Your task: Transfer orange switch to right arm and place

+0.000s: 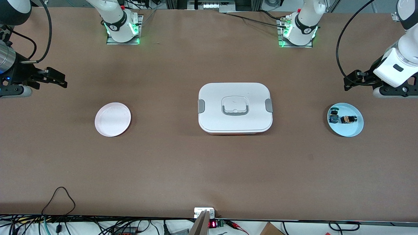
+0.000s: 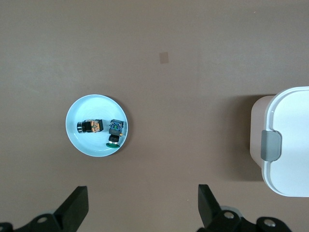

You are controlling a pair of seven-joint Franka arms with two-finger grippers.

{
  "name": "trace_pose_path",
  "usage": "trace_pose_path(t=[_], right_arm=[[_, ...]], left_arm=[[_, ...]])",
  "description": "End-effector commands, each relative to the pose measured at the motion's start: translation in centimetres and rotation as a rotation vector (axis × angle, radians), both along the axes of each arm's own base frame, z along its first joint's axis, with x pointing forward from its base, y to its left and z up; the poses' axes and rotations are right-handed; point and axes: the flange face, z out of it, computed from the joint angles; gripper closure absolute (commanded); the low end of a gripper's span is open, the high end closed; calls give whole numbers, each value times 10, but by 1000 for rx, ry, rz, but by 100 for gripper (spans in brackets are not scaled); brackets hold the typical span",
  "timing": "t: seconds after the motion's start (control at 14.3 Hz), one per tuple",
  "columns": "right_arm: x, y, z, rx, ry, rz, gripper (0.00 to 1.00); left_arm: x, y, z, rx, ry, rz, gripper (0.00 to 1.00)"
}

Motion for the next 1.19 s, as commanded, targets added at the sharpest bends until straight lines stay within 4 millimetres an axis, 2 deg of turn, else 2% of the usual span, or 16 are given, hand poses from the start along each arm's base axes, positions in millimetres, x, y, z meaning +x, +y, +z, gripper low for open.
trace_pose_path(t=[0.0,0.49,0.63,0.77,0.84,0.98,1.05,1.12], right_arm=[[0,-2,4,-11,2,3,0],[0,-2,4,-11,2,4,0],[0,-2,4,-11,2,4,0],[0,-2,4,-11,2,4,0],[0,-2,4,-11,2,4,0],[0,-2,4,-11,2,4,0],[0,-2,3,-11,3,4,0],[0,-2,3,-11,3,4,0]], left_arm=[[9,2,5,-21,8,-9,0],[4,5,-2,-19,77,3,0],[10,10,-23,-8,124,12,0],[5,30,-41,-10,223,46,0],[4,33,-50,-10,268,50,0],[5,67,-70,-9,314,101,0],[10,80,-84,7,331,114,0],[15,101,-101,25,331,105,0]])
